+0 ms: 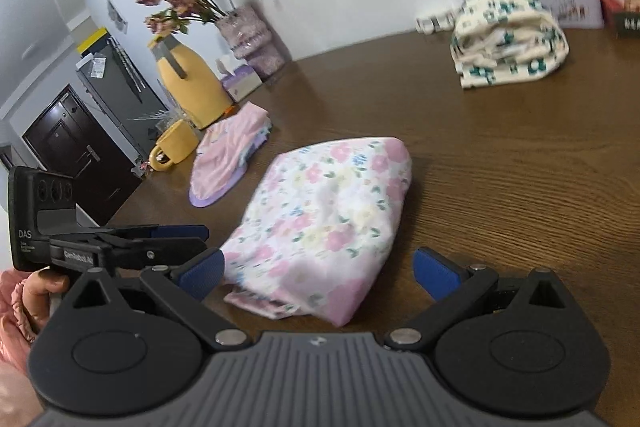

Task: Fold clothes
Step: 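Grasp the folded floral bundle with both grippers from opposite sides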

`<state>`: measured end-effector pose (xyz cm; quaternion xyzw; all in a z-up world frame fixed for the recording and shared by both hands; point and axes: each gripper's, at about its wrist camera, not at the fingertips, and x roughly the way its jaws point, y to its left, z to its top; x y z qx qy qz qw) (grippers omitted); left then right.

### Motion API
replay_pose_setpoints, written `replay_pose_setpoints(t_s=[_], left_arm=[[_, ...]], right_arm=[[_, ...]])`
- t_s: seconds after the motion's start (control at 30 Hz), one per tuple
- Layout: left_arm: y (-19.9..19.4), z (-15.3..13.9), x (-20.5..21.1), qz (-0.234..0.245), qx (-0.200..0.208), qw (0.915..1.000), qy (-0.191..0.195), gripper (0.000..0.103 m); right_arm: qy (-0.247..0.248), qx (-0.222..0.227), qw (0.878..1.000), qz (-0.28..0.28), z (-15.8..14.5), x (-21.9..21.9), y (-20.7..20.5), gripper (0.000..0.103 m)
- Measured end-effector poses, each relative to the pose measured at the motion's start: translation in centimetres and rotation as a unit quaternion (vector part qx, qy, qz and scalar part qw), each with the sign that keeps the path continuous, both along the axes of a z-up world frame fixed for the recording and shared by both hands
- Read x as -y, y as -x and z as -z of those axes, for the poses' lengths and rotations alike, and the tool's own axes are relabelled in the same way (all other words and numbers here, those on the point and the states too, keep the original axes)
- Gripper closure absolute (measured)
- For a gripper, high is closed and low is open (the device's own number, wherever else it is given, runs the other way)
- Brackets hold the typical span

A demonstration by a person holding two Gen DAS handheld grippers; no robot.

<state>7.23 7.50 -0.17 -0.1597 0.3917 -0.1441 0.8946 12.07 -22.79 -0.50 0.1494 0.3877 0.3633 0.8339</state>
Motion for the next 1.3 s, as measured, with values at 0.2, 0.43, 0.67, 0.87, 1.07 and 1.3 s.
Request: replay_pose_setpoints(t_s=[0.2,0.43,0.67,0.87,1.07,1.3], left_arm=[[-2.4,1.0,-0.1,0.01,-0.02,0.9995,0.023,0.02],[-4.7,2.1,-0.4,0.029,-0.031,0.9974,0.058,0.032],[-6.7,2.9,-0.6,0.054,-0.028,0.9946,0.084,0.048],[-7.6,3.9,-2.0,0.056,-0.035,0.9884,0.136,0.061],[-7.7,4.1,-2.2,0.058,-0.034,0.9866,0.149,0.066],[-8.1,4.8,-1.8,0.061,-0.044,0.9839,0.162,0.082]], right_arm=[[-0.024,-0.034,0.999,-0.009,1.6,-0.1,-2.9,0.009],[-0.052,-0.049,0.997,-0.032,2.6,-0.5,-4.9,0.014],[-0.093,-0.071,0.992,-0.044,3.6,-1.2,-6.4,0.032],[-0.104,-0.09,0.99,-0.01,4.3,-0.6,-7.2,0.058],[-0.113,-0.103,0.988,0.006,4.6,-0.8,-7.4,0.065],[-0.132,-0.12,0.984,0.025,5.5,-0.5,-7.4,0.087]])
